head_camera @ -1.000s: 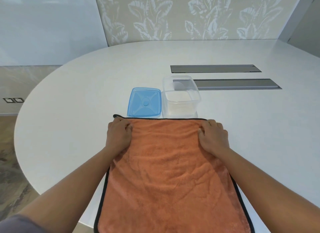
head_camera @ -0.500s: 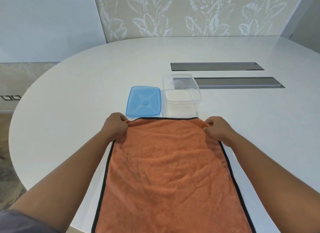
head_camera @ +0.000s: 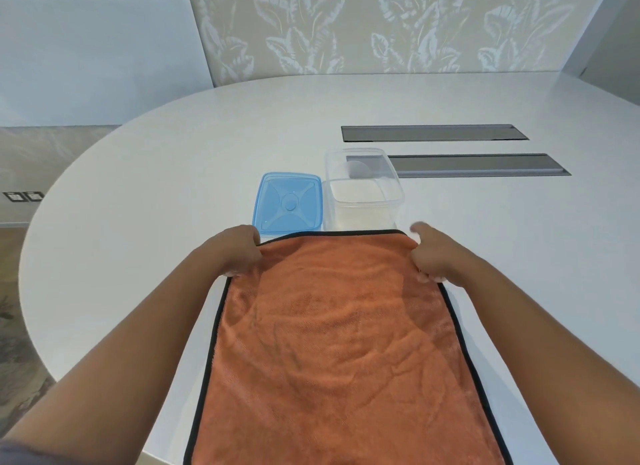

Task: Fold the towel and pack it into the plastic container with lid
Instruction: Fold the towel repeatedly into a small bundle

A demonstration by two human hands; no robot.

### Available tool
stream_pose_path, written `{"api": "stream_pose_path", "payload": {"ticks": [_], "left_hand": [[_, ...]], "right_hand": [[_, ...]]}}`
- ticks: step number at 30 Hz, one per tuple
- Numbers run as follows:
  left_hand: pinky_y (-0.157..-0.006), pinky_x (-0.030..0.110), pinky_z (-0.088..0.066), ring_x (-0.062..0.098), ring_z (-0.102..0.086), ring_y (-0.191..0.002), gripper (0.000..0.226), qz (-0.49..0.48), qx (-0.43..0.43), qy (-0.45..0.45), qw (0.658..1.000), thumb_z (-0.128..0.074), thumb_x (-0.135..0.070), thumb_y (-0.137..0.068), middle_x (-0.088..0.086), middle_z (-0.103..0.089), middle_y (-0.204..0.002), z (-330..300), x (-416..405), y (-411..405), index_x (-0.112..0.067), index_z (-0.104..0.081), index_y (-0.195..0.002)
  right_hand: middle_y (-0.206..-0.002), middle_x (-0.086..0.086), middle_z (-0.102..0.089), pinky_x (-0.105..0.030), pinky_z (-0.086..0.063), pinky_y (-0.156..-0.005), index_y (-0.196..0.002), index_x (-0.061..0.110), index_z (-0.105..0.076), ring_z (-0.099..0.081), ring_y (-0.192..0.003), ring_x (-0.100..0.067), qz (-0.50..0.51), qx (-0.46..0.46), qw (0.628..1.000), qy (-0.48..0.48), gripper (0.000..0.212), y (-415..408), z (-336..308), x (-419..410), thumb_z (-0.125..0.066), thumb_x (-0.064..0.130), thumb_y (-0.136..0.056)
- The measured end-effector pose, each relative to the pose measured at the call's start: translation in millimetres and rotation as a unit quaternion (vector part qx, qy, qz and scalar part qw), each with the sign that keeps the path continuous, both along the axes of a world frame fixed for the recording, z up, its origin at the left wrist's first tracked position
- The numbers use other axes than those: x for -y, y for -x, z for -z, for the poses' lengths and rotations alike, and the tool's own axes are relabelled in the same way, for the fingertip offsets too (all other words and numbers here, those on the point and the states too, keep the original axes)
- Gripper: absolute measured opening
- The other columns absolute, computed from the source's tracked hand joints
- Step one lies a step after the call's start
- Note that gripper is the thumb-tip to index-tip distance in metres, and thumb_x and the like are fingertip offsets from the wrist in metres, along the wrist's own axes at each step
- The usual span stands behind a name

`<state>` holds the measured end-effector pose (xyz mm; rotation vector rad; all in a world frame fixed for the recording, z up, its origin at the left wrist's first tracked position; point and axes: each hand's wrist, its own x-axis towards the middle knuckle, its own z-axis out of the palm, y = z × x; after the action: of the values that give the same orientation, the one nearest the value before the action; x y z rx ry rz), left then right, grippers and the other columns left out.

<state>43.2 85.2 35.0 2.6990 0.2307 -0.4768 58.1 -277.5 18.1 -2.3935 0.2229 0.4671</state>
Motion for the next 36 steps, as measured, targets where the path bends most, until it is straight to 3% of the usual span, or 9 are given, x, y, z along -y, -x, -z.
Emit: {"api": "stream_pose_path", "payload": {"ticks": [2,5,10,14,18,23,31,34,36], "left_hand": [[-0.040,0.020,-0.044,0.013,-0.062,-0.041,0.015,-0.018,-0.032,0.064,0.997,-0.053,-0.006,-0.088,0.012,-0.064,-0.078,-2,-1,0,-0.009,-0.064,-0.098],[-0.038,0.017,-0.045,0.021,-0.074,-0.062,0.015,-0.038,-0.024,0.109,0.993,-0.050,-0.002,-0.091,0.016,-0.065,-0.100,-1,-2,3,-0.014,-0.059,-0.095],[-0.053,0.026,-0.046,0.025,-0.058,-0.072,0.018,-0.082,0.124,0.165,0.975,-0.044,-0.001,-0.090,0.013,-0.060,-0.094,7,-7,-2,-0.013,-0.057,-0.091],[-0.058,0.032,-0.037,0.017,-0.053,-0.073,0.021,-0.079,0.230,0.202,0.949,-0.042,-0.008,-0.093,0.000,-0.059,-0.090,3,-4,0,-0.023,-0.055,-0.088],[-0.060,0.031,-0.042,0.015,-0.056,-0.073,0.017,-0.090,0.266,0.233,0.931,-0.051,-0.011,-0.092,0.000,-0.063,-0.089,0,-4,8,-0.024,-0.060,-0.088],[-0.060,0.029,-0.044,0.015,-0.058,-0.065,0.008,-0.032,0.163,0.183,0.969,-0.068,-0.026,-0.075,-0.002,-0.067,-0.074,-4,-9,26,-0.021,-0.066,-0.081],[-0.056,0.029,-0.035,0.018,-0.053,-0.062,0.014,0.039,0.109,-0.009,0.993,-0.062,-0.014,-0.076,-0.002,-0.057,-0.065,-29,-7,56,-0.019,-0.053,-0.067],[-0.067,0.033,-0.042,0.024,-0.058,-0.090,0.009,0.063,0.057,-0.067,0.994,-0.062,-0.027,-0.075,0.001,-0.061,-0.090,-35,-3,69,-0.021,-0.057,-0.074],[-0.095,0.048,-0.041,0.029,-0.043,-0.122,0.014,0.099,0.024,-0.171,0.980,-0.063,-0.039,-0.075,-0.005,-0.049,-0.114,-33,4,75,-0.029,-0.060,-0.084]], "right_hand": [[-0.081,-0.017,-0.065,-0.025,-0.050,-0.045,-0.116,0.005,-0.054,-0.066,-0.052,-0.019,0.011,-0.066,0.997,-0.048,0.031,2,-5,0,-0.043,-0.003,-0.088],[-0.100,-0.015,-0.060,-0.038,-0.064,-0.058,-0.112,0.016,-0.058,-0.075,-0.060,-0.022,0.047,-0.082,0.988,-0.118,0.023,5,-5,-3,-0.039,0.009,-0.101],[-0.109,-0.002,-0.065,-0.039,-0.059,-0.078,-0.107,0.026,-0.057,-0.070,-0.089,-0.021,0.078,0.017,0.978,-0.190,0.014,-1,-1,-6,-0.045,0.027,-0.100],[-0.097,-0.003,-0.065,-0.037,-0.045,-0.072,-0.102,0.026,-0.059,-0.059,-0.081,-0.019,0.047,0.133,0.973,-0.181,0.014,1,-5,-7,-0.047,0.026,-0.093],[-0.098,-0.002,-0.068,-0.038,-0.048,-0.075,-0.103,0.026,-0.061,-0.063,-0.083,-0.020,0.033,0.124,0.971,-0.204,0.012,6,-7,-5,-0.055,0.026,-0.092],[-0.092,-0.005,-0.069,-0.036,-0.049,-0.068,-0.094,0.022,-0.064,-0.063,-0.078,-0.020,0.007,0.145,0.984,-0.104,0.018,16,-12,7,-0.057,0.016,-0.079],[-0.073,-0.004,-0.057,-0.032,-0.037,-0.058,-0.080,0.014,-0.058,-0.050,-0.064,-0.020,-0.014,0.150,0.988,-0.019,0.009,33,-25,36,-0.060,0.006,-0.075],[-0.079,-0.012,-0.062,-0.035,-0.039,-0.062,-0.078,0.011,-0.055,-0.052,-0.068,-0.023,-0.050,0.133,0.989,0.033,0.010,43,-29,44,-0.064,0.008,-0.076],[-0.087,-0.009,-0.064,-0.038,-0.043,-0.069,-0.078,0.017,-0.052,-0.056,-0.077,-0.024,-0.099,0.091,0.984,0.113,0.016,51,-29,41,-0.068,0.014,-0.077]]}}
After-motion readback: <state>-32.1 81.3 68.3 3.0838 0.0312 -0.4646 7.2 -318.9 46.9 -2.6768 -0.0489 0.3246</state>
